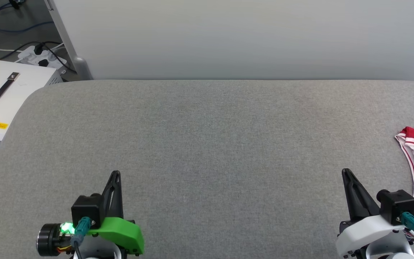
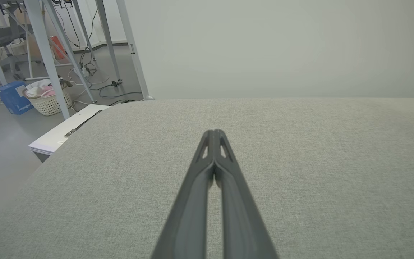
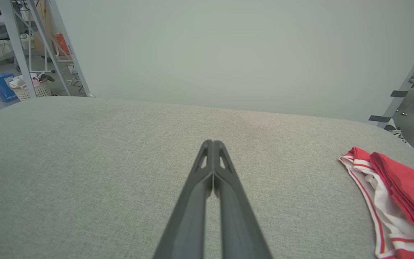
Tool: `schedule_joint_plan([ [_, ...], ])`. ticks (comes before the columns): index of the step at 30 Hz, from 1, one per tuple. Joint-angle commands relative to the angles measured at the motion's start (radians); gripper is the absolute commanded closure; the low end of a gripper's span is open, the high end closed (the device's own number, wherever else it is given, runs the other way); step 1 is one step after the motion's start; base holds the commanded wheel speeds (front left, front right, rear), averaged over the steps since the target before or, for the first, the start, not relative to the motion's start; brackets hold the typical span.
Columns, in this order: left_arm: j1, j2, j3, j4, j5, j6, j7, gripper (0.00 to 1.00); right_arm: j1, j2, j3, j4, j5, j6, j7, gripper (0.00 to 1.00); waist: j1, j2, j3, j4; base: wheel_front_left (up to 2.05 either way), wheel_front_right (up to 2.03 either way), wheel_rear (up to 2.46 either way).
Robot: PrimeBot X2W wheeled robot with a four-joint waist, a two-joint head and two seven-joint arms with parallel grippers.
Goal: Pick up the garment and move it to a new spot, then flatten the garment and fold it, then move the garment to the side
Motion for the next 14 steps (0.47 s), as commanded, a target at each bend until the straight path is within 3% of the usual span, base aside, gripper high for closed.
schedule_joint_plan([
  [1, -0.019, -0.004, 0.005, -0.005, 0.010, 0.005, 0.006, 1.00, -0.018, 0.004, 0.002, 0.002, -0.014, 0.000, 0.005, 1.00, 0.0000, 0.0000, 0.000, 0.000, 0.00, 0.00, 0.00],
  [14, -0.024, -0.004, 0.011, -0.012, 0.020, 0.007, 0.032, 1.00, -0.031, 0.006, 0.004, 0.003, -0.032, -0.001, 0.032, 1.00, 0.0000, 0.0000, -0.002, -0.005, 0.00, 0.00, 0.00],
])
